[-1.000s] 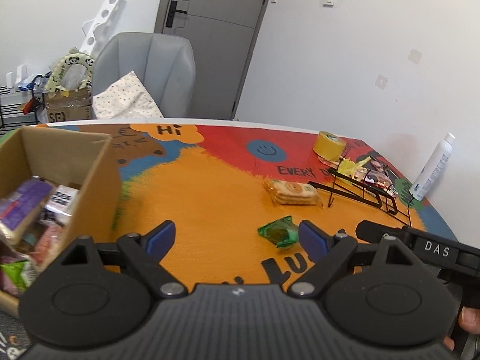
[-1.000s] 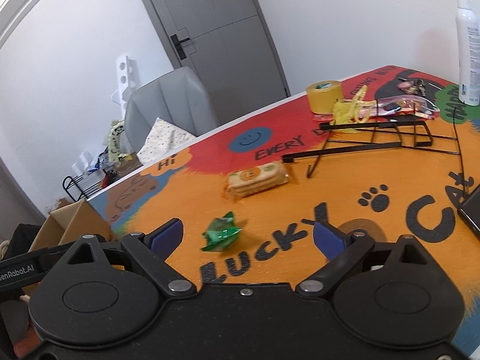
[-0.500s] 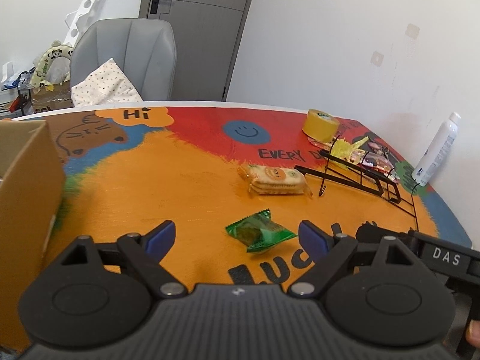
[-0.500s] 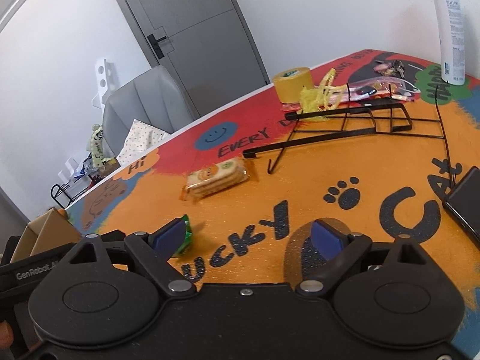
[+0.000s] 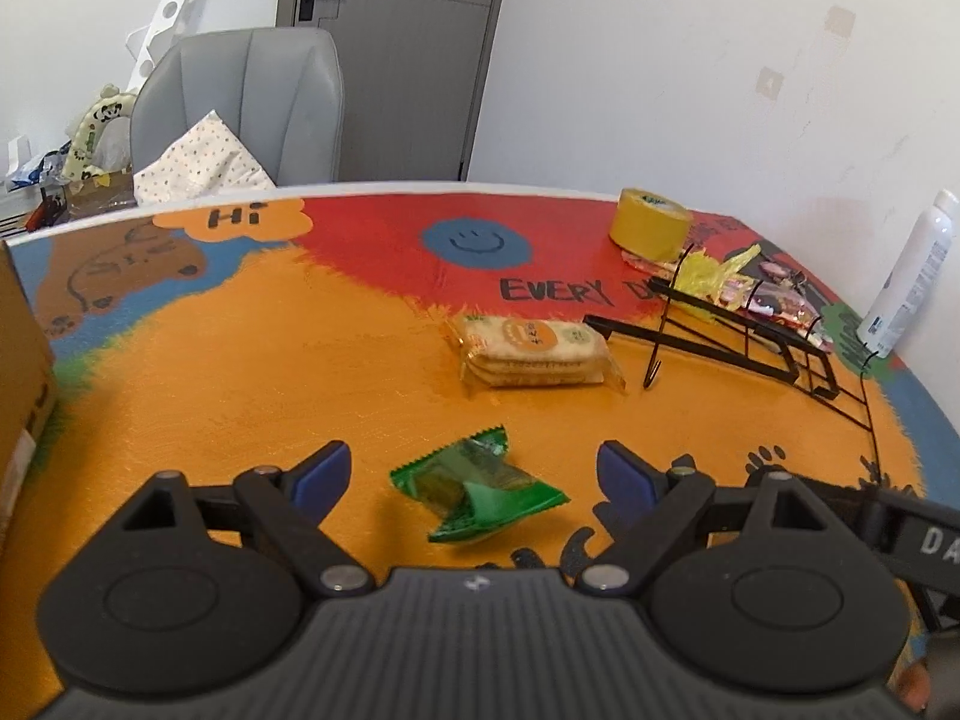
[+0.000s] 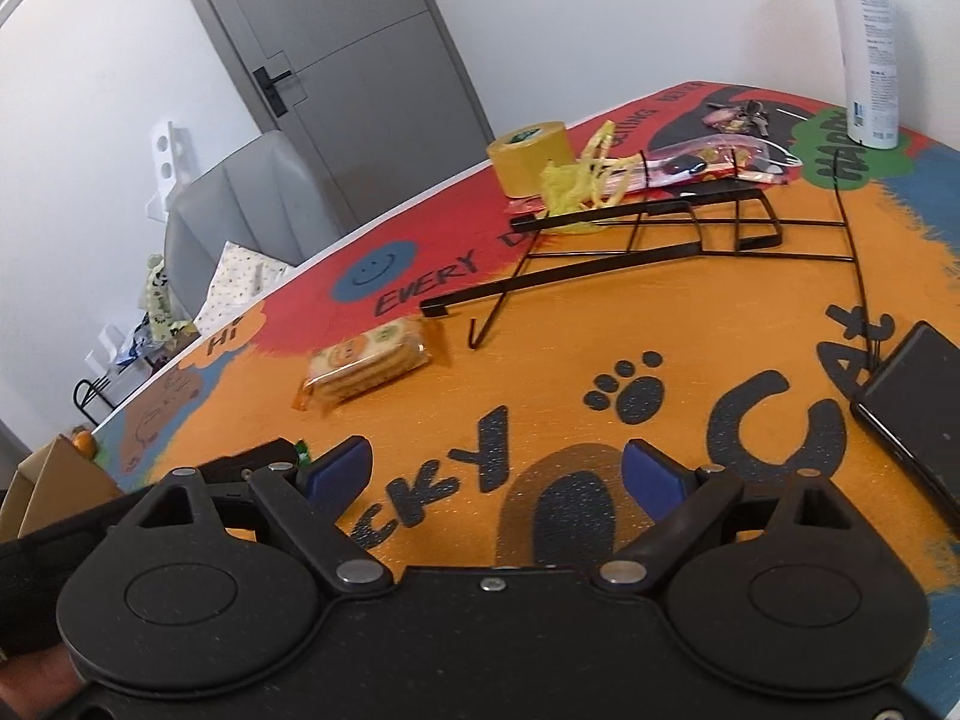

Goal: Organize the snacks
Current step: 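Withdraw both tools from the box toward the last green candy, then grasp the green wrapped candy with the left tool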

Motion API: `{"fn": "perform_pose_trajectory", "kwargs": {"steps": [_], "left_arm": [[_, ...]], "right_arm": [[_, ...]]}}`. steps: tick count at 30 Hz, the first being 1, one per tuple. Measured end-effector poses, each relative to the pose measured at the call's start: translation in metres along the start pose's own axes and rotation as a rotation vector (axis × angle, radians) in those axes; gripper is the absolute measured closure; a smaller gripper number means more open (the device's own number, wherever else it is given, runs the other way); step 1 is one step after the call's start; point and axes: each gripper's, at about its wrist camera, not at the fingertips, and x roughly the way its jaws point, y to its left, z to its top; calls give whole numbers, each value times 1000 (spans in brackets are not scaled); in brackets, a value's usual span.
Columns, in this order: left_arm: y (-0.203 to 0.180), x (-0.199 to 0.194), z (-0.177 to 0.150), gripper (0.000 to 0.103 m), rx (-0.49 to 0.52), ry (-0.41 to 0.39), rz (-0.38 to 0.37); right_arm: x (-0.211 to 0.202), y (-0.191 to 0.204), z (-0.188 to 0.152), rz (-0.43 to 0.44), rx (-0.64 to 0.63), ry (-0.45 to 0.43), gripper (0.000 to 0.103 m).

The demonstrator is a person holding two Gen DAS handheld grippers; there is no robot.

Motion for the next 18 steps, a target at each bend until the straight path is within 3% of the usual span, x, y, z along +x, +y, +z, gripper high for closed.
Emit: {"fn": "perform_pose_trajectory", "kwargs": {"steps": [8, 12, 17, 18], "left_arm": [[1, 17, -7, 20, 15, 15, 41], [13, 16, -7, 37, 2, 11, 43], [30, 15, -8, 44, -16, 19, 56], [33, 14, -8, 49, -19, 16, 59]], "right_arm": [[8, -1, -1, 2, 7, 14, 11], [17, 8, -1, 23, -8, 22, 14], [26, 18, 1, 50, -23, 31, 17], [27, 20, 1, 52, -22, 31, 17]]}}
